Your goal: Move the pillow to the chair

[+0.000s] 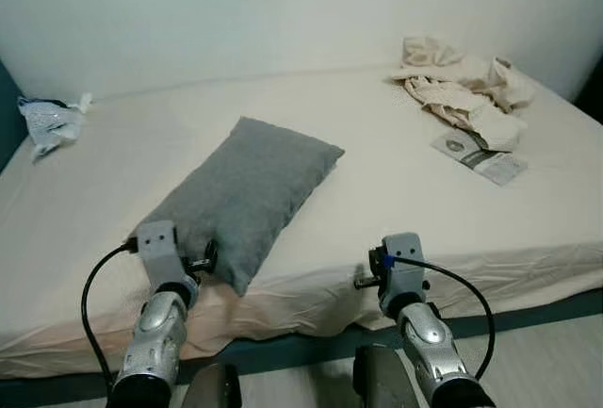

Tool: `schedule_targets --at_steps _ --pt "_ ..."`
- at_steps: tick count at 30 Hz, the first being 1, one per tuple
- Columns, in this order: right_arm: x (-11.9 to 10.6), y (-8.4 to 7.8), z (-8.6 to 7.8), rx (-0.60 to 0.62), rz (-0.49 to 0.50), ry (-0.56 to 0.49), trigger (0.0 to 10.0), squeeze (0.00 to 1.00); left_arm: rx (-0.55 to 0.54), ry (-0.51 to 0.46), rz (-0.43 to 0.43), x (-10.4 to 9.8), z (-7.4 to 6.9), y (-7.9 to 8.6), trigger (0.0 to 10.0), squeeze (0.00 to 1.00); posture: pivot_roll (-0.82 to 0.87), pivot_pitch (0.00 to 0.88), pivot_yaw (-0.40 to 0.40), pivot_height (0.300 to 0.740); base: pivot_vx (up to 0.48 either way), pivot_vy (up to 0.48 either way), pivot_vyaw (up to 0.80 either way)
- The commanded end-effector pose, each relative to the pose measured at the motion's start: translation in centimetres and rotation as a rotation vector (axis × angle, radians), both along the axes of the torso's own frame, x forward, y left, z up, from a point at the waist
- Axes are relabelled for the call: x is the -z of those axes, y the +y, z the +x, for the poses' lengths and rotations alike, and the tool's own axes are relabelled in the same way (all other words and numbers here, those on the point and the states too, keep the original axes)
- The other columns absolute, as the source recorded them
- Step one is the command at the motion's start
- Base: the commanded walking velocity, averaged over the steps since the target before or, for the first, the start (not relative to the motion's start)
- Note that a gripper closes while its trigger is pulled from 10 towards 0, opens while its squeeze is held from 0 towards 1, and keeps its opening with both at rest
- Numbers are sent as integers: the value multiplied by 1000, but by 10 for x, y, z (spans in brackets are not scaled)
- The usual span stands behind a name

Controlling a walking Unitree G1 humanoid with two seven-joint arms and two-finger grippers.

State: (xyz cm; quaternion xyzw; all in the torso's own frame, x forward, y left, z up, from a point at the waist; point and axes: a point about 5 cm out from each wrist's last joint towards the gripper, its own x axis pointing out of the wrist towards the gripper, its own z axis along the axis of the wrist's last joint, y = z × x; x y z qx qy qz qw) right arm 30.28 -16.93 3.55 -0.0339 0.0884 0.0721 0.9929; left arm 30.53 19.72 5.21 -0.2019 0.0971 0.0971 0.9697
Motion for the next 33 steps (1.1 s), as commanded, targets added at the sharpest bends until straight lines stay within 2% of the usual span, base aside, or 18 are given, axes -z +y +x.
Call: schedule_targets --at_steps 1,4,7,8,9,12,16,17,19,23,26,29,30,31,32,33 --pt "1 2 -1 4 19 6 10000 0 -58 25 -96 5 -3 10 10000 0 -5 96 39 560 0 0 0" --pt "-1 1 2 26 27 4 10000 0 -123 -9 -319 1 2 20 10000 0 -6 96 40 560 0 0 0" --pt "-1 2 3 18 35 9 10000 0 -114 -23 -396 -2 6 21 10000 0 -6 96 40 560 0 0 0" --pt "-1 4 3 8 37 12 10000 0 -109 -28 -461 -2 8 19 10000 0 -6 98 41 560 0 0 0" --pt "-1 4 3 8 37 12 10000 0 -109 -28 -461 -2 8 19 10000 0 -6 98 41 560 0 0 0" --pt "0 5 3 2 41 22 10000 0 -47 -43 -568 -1 11 7 10000 0 -6 99 45 560 0 0 0" --pt "0 5 2 1 46 25 10000 0 42 -26 -627 3 11 -13 10000 0 -8 101 48 560 0 0 0" --pt "1 6 2 0 49 25 10000 0 73 -20 -650 4 12 -26 10000 0 -9 105 50 560 0 0 0" --pt "1 7 2 0 50 25 10000 0 84 -21 -659 4 13 -30 10000 0 -9 105 50 560 0 0 0" --pt "1 9 2 -6 53 29 10000 0 139 -57 -739 -4 21 -51 10000 0 -11 112 51 560 0 0 0" --pt "1 9 2 -10 53 32 10000 0 172 -118 -714 -18 31 -65 10000 0 -13 115 52 560 0 0 0" --pt "1 9 2 -11 53 33 10000 0 162 -163 -679 -26 37 -68 10000 0 -15 116 56 560 0 0 0" --pt "1 9 2 -10 52 33 10000 0 162 -175 -679 -29 38 -68 8745 0 -17 114 59 560 0 0 0" --pt "1 9 2 -10 52 33 10000 0 162 -175 -679 -29 38 -68 8745 0 -17 114 59 560 0 0 0" --pt "1 8 2 -8 52 33 10000 0 158 -204 -699 -34 41 -69 0 0 -18 115 60 560 0 0 0" --pt "1 8 2 -8 51 34 10000 0 161 -218 -713 -37 42 -70 0 0 -18 116 60 560 0 0 0"
